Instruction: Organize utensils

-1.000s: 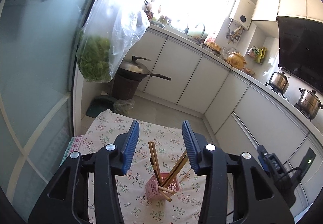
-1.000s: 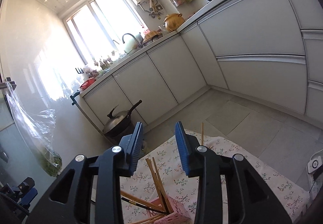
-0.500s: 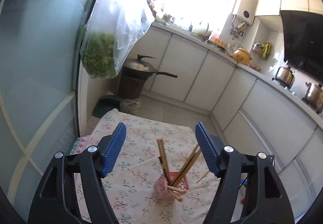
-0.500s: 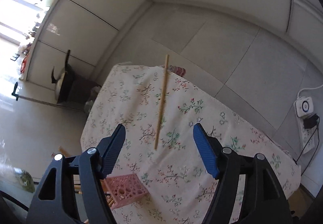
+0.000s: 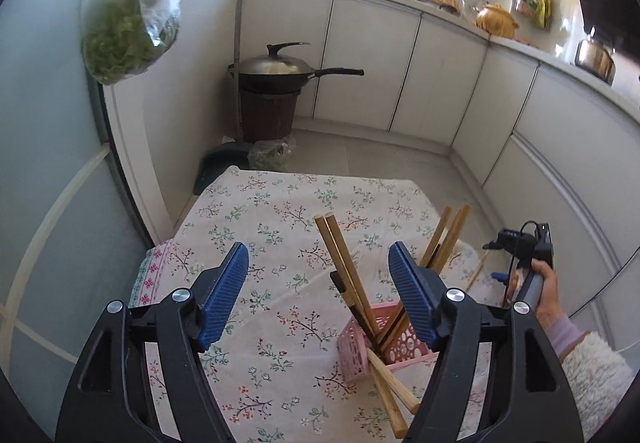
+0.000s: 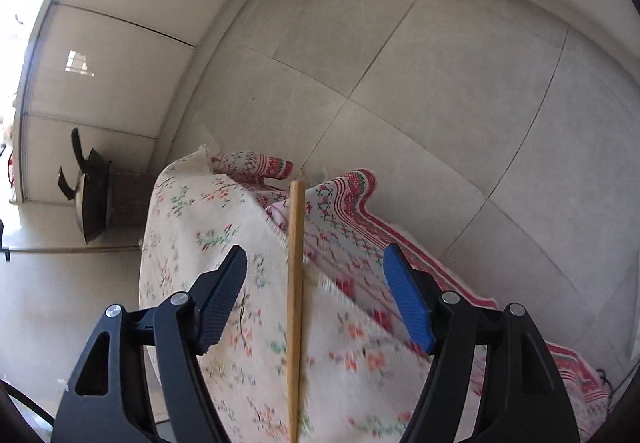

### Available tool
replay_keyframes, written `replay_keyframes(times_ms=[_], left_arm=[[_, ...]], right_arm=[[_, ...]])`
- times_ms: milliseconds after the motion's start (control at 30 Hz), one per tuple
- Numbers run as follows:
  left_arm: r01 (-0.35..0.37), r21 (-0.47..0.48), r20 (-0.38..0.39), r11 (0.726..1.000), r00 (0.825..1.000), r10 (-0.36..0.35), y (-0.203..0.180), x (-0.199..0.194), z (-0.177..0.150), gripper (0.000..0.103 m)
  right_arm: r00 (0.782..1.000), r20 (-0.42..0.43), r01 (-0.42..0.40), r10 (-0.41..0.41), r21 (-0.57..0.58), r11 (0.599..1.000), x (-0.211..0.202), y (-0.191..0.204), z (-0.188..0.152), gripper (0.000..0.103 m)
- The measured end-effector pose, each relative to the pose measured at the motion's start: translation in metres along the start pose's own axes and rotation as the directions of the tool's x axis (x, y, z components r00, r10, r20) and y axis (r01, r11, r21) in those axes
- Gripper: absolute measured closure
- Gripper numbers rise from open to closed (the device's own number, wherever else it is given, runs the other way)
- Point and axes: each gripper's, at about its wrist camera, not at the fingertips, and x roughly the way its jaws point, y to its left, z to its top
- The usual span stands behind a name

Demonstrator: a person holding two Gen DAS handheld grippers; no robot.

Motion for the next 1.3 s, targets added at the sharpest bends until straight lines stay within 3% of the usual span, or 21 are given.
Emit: replay_keyframes(times_ms=[67,100,133,200,300,467,533,600,700,800,967,1300], left_arm=[[-0.014,0.009,0.007,1.0,1.0,0.014,0.0,0.0,0.0,0.034],[-0.019,0.001,0.015,1.0,1.0,0.019,0.003,-0.003,0.0,0.034],[-0.02,-0.01,0.022,1.0,1.0,0.02,0.006,-0.006,0.001,0.034],[-0.003,-0.057,0.048,0.998,0.999,0.006,0.016,-0.017,0.006,0.034],[0.031,-0.11,0.1,0.993,0.995,-0.02,0.026,-0.038,0.012,0.034],[0.076,-0.137,0.152,0.988,0.987,-0.055,0.03,-0.069,0.015,0.033],[0.097,-0.16,0.161,0.982,0.984,-0.07,0.033,-0.079,0.016,0.033],[0.119,-0.18,0.168,0.976,0.982,-0.089,0.037,-0.087,0.016,0.033],[0.139,-0.199,0.186,0.97,0.977,-0.102,0.042,-0.097,0.018,0.033],[0.164,-0.218,0.193,0.962,0.974,-0.122,0.051,-0.105,0.019,0.033],[0.185,-0.262,0.194,0.947,0.972,-0.136,0.071,-0.112,0.022,0.033],[0.211,-0.313,0.18,0.926,0.97,-0.16,0.091,-0.109,0.024,0.032]], right_arm=[[1.0,-0.008,-0.022,0.022,0.015,1.0,0.011,0.002,0.004,0.039],[1.0,0.004,-0.026,0.026,-0.005,1.0,0.013,0.006,0.007,0.076],[0.999,0.024,-0.027,0.028,-0.03,0.999,0.009,0.012,0.006,0.094],[0.99,0.115,-0.072,0.08,-0.071,0.995,-0.016,0.021,0.0,0.095],[0.962,0.184,-0.174,0.203,-0.161,0.971,-0.077,0.043,-0.019,0.096],[0.907,0.298,-0.167,0.297,-0.393,0.904,-0.198,0.099,-0.09,0.096],[0.872,0.352,-0.133,0.34,-0.497,0.858,-0.253,0.126,-0.135,0.096],[0.853,0.369,-0.124,0.37,-0.545,0.829,-0.289,0.144,-0.168,0.096],[0.842,0.377,-0.103,0.385,-0.589,0.802,-0.321,0.164,-0.206,0.096],[0.837,0.383,-0.077,0.391,-0.625,0.777,-0.339,0.178,-0.235,0.096],[0.85,0.359,-0.064,0.385,-0.656,0.752,-0.336,0.184,-0.274,0.096],[0.87,0.363,0.026,0.333,-0.709,0.705,-0.271,0.198,-0.309,0.095]])
